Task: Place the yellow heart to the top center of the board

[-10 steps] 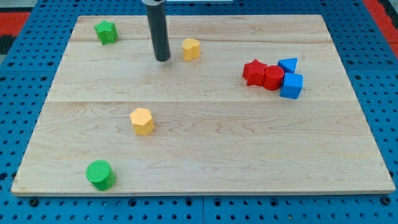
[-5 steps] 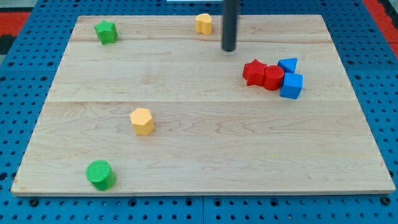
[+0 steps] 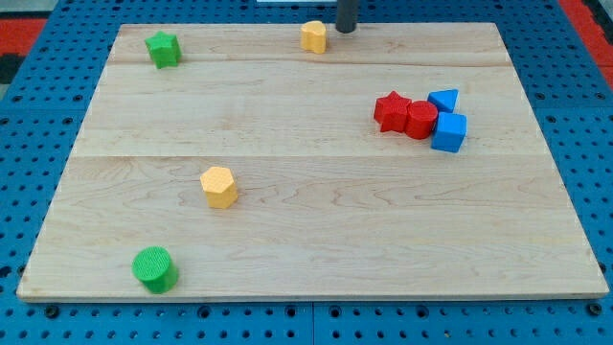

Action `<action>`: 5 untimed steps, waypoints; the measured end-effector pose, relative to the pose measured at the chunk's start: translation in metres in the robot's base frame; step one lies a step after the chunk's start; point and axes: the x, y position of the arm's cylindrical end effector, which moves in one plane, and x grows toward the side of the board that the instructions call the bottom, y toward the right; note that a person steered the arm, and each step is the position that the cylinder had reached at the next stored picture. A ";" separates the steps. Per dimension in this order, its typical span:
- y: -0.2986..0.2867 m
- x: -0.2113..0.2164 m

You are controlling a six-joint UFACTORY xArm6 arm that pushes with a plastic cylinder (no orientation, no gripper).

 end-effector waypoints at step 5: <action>0.035 0.019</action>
